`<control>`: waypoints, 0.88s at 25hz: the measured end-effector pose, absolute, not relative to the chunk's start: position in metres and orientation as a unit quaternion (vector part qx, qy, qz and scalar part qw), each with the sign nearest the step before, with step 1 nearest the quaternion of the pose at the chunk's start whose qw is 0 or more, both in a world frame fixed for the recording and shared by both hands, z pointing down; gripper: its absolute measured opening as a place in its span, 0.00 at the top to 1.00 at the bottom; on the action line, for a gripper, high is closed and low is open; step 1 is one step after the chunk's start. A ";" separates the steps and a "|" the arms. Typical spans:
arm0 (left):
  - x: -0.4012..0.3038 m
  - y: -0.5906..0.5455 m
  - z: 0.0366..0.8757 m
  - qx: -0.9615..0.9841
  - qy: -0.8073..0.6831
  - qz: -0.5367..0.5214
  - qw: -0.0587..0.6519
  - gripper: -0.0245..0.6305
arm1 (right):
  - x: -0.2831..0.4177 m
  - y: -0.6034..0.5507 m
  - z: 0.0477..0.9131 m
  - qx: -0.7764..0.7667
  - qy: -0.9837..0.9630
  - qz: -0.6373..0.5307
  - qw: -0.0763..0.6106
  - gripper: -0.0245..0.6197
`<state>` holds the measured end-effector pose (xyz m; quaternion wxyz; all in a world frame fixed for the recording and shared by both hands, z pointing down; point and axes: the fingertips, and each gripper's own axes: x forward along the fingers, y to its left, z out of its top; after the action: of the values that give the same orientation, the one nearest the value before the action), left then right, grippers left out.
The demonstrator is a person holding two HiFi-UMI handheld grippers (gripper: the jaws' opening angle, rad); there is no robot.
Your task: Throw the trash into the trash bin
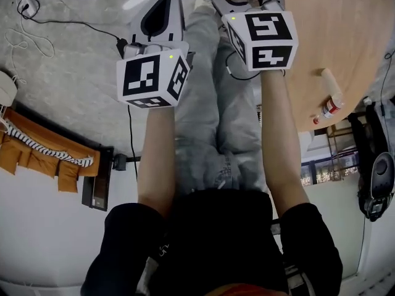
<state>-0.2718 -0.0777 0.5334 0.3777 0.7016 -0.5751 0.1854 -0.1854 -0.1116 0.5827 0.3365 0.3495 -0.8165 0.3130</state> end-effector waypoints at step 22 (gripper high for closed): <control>-0.318 -0.043 0.616 0.654 -0.617 0.176 0.402 0.96 | -0.217 -0.097 0.702 0.318 -0.817 0.301 0.375 0.48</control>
<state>-0.3177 -0.0429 0.6160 0.4022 0.6535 -0.6167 0.1756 -0.2168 -0.0974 0.7020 0.3753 0.3180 -0.8171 0.3006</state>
